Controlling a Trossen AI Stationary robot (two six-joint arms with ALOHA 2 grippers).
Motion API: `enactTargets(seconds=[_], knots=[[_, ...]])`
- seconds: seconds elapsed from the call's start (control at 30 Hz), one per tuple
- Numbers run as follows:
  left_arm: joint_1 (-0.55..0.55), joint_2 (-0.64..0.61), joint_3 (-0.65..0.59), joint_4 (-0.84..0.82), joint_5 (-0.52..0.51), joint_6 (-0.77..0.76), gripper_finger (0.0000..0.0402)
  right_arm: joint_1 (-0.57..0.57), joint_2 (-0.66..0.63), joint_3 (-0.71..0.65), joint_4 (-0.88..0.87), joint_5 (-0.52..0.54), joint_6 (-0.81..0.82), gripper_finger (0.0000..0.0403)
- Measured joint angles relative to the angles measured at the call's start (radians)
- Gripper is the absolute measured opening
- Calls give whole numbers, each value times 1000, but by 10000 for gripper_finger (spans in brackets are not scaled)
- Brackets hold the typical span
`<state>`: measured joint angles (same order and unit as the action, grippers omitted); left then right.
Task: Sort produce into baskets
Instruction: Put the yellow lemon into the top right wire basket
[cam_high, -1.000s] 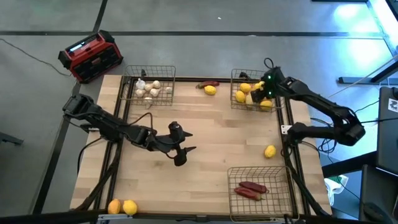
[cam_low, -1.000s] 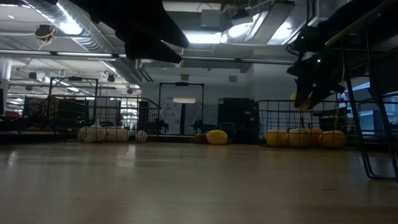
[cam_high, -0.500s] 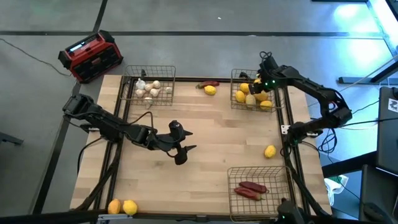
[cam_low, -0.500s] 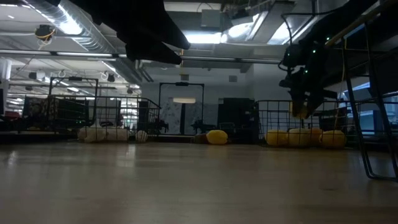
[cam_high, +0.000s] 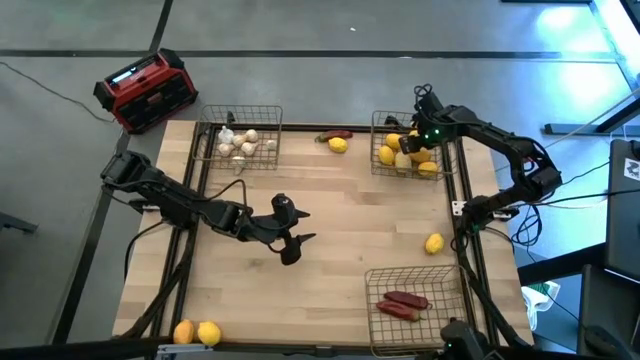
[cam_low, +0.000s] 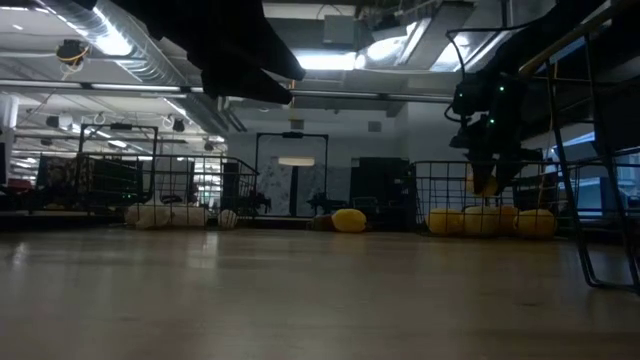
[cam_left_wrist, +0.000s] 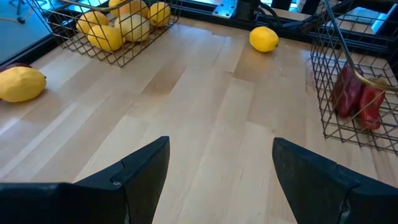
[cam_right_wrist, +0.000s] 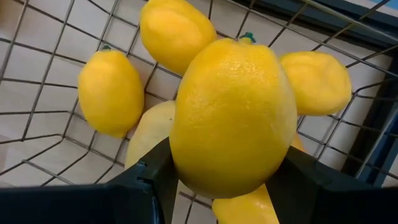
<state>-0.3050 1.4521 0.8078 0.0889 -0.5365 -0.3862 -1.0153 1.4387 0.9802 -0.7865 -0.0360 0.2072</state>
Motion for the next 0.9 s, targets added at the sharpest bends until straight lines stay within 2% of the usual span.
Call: enactTargets(seconds=[0.33,0.47,0.67,0.9], knots=[[0,0,0,0,0,0,280,0,0,0,6,2,-1,196],[0,0,0,1,0,0,280,0,0,0,8,43,-3,225],[0,0,0,1,0,0,280,0,0,0,7,45,-5,278],[0,0,0,1,0,0,280,0,-2,0,14,50,-39,296]])
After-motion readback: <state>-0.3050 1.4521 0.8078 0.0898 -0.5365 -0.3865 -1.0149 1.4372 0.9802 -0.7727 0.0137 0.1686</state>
